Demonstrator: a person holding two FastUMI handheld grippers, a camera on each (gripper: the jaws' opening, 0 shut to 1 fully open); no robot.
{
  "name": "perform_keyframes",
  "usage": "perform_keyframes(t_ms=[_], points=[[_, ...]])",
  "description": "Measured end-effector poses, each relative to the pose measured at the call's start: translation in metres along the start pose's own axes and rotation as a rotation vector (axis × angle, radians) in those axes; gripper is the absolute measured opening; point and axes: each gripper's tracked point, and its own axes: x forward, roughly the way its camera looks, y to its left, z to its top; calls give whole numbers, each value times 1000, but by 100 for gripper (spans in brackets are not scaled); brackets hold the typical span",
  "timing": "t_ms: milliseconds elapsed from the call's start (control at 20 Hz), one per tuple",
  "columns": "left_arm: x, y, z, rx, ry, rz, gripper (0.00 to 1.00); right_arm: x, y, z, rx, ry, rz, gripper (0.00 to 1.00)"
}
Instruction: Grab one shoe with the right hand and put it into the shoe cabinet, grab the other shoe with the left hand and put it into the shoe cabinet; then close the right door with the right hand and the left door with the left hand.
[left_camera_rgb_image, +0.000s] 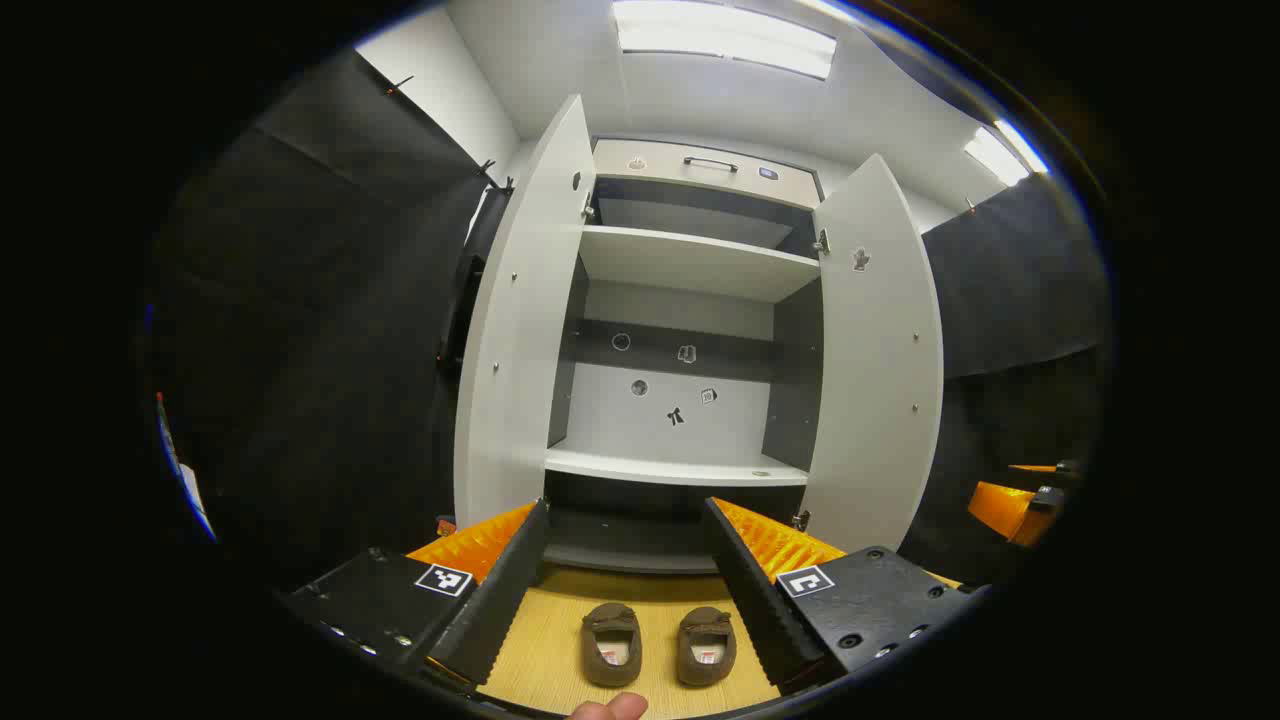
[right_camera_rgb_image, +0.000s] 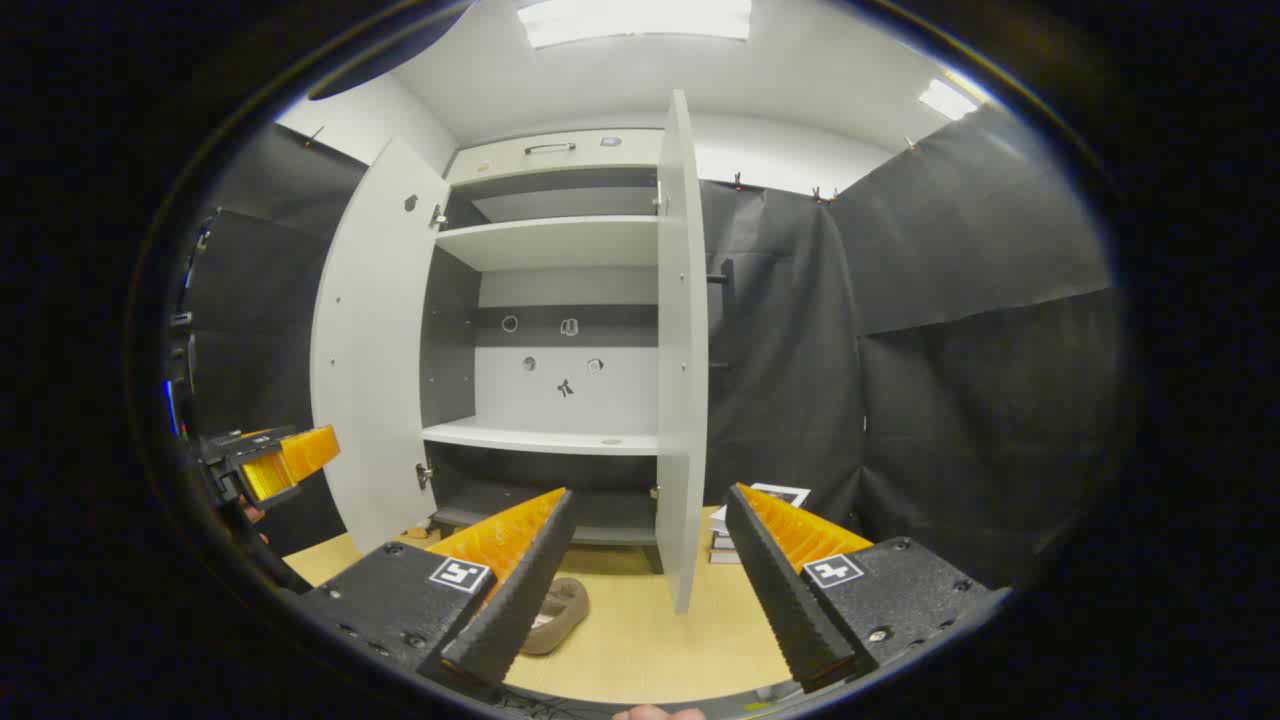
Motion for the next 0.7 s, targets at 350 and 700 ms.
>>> perform_keyframes(t_ms=[350, 700], points=[[8, -1, -4, 0, 10, 3, 94, 11, 9, -6, 9, 19, 28, 99], [12, 1, 0, 8, -3, 7, 95, 25, 16, -7, 19, 24, 54, 99]])
